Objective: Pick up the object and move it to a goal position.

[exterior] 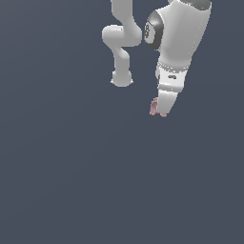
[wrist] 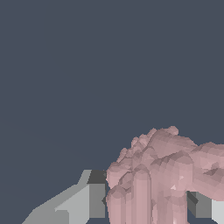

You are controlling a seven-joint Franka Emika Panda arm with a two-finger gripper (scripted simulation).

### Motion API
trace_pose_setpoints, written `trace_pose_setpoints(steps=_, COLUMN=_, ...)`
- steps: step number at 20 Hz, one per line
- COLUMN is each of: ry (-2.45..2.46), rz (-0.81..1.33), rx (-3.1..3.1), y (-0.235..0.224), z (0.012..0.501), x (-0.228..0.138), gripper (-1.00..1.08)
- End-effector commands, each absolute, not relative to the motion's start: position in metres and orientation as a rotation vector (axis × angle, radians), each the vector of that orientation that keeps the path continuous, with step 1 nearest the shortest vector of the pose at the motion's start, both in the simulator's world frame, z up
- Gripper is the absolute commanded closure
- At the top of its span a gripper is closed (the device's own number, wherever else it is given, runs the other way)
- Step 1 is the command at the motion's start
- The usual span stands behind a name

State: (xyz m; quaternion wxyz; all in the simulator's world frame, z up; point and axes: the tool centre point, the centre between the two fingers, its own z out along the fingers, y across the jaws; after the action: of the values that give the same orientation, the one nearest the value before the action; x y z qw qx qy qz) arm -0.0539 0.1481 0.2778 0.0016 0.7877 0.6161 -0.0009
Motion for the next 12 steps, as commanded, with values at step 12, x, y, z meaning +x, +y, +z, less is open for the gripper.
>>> trace_pose_setpoints(steps=12, ry=1.933, rz=-0.001, rx=2.476, y=0.199, z=0.344, x=-0.079, gripper=1.08)
